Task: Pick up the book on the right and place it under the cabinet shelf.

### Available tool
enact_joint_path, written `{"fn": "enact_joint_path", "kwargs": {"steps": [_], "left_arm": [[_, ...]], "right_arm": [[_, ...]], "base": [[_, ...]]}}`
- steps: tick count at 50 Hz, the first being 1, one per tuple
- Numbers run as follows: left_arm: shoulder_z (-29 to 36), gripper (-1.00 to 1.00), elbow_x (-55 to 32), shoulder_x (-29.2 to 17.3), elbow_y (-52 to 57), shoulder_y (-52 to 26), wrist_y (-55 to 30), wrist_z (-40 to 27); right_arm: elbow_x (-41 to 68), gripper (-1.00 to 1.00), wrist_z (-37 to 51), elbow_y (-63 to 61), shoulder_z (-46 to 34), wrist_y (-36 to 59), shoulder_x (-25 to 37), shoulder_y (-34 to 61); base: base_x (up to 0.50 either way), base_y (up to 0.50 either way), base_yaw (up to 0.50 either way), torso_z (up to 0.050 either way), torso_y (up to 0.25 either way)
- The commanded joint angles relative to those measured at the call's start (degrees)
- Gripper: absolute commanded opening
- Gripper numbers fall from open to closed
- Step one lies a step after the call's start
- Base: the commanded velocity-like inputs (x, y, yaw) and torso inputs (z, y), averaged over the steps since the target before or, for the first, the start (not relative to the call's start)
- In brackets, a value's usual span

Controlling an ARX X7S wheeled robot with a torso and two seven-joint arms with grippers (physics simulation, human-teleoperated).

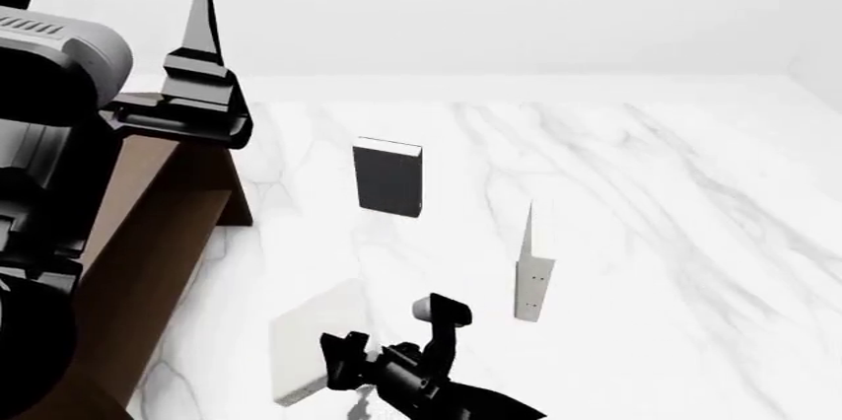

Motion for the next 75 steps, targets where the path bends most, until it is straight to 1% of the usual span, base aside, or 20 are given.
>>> {"fn": "enact_joint_path", "kwargs": {"steps": [1,5,11,25,38,47,53,62,67,75], "left_arm": [[0.06,1.00,-0.46,-0.47,-0.23,0.75,1.36,-0.16],[0.04,1.00,-0.84,-0.52,-0.25,0.75,1.56,-0.27],[0.12,1.00,-1.13,-0.64,-0.08,1.28,2.55,-0.27],[0.31,1.00,-1.90,-0.88,-0.20,1.96,3.66,-0.74],[-0.08,1.00,-3.27,-1.20,-0.06,2.13,3.98,-1.35],[0.12,1.00,-3.88,-1.42,-0.09,1.99,4.12,-1.98],[0.63,1.00,-3.54,-1.62,-0.32,2.55,4.94,-2.15],[1.48,1.00,-2.35,-1.62,-0.98,4.33,6.86,-2.33],[2.40,1.00,-1.46,-1.82,-1.43,5.23,7.97,-2.14],[3.40,1.00,-0.95,-2.06,-1.89,5.22,8.55,-2.27]], "right_arm": [[0.10,1.00,0.79,0.89,-3.38,-2.91,0.76,0.58],[-1.51,1.00,2.46,-0.73,-4.59,-4.07,1.78,-0.02],[-7.04,1.00,6.87,-4.71,-8.28,-5.97,3.73,-1.04],[-14.36,1.00,14.05,-13.72,-13.05,-5.90,8.92,-0.94],[-19.25,1.00,20.47,-24.85,-16.14,-2.82,14.39,1.60],[-20.27,1.00,25.17,-35.95,-16.81,1.52,19.15,4.92],[-18.42,1.00,29.72,-47.18,-15.28,5.76,23.44,8.45],[-9.52,1.00,38.81,-63.78,-7.32,12.08,29.42,17.50],[-4.78,1.00,42.24,-68.79,-3.82,14.57,31.23,22.31],[1.53,1.00,47.79,-72.33,2.07,17.45,34.07,30.55]], "base": [[0.00,0.00,0.00,0.000,0.000],[0.00,0.00,0.00,0.000,0.000],[0.00,0.00,0.00,0.000,0.002],[0.00,0.00,0.00,0.000,0.000],[0.00,0.00,0.00,0.000,0.000],[0.00,0.00,0.00,0.000,0.000],[0.00,0.00,0.00,0.000,0.000],[0.00,0.00,0.00,0.000,0.001],[0.00,0.00,0.00,0.000,0.000],[0.00,0.00,0.00,0.000,0.000]]}}
